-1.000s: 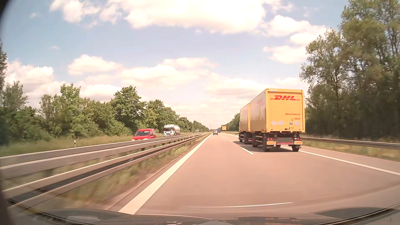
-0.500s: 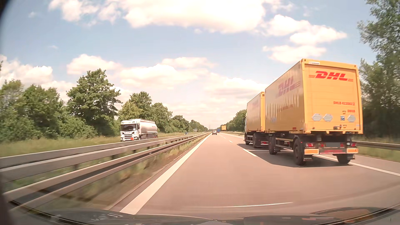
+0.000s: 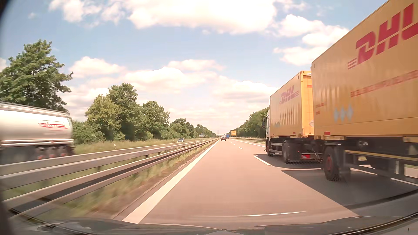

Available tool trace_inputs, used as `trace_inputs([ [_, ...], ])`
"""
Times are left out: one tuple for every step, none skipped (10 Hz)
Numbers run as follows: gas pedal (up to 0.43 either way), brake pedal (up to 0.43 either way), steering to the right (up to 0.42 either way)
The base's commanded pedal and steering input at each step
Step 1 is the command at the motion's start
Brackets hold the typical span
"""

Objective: Follow the waypoints while adhering to traffic rules and regulations

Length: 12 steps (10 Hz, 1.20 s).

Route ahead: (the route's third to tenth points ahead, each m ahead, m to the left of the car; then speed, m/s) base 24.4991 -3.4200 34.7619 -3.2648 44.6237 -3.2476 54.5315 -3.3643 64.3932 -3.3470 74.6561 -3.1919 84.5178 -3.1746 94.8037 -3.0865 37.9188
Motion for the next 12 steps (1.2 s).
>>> trace_inputs([
  [0.248,0.012,-0.001],
  [0.248,0.012,-0.001],
  [0.248,0.012,-0.001],
  [0.26,0.012,-0.002],
  [0.26,0.012,-0.001],
  [0.26,0.012,-0.002],
  [0.26,0.012,-0.001],
  [0.26,0.012,-0.002],
  [0.26,0.012,-0.002],
  [0.299,0.012,-0.001],
  [0.311,0.012,-0.001],
  [0.311,0.006,-0.001],
])
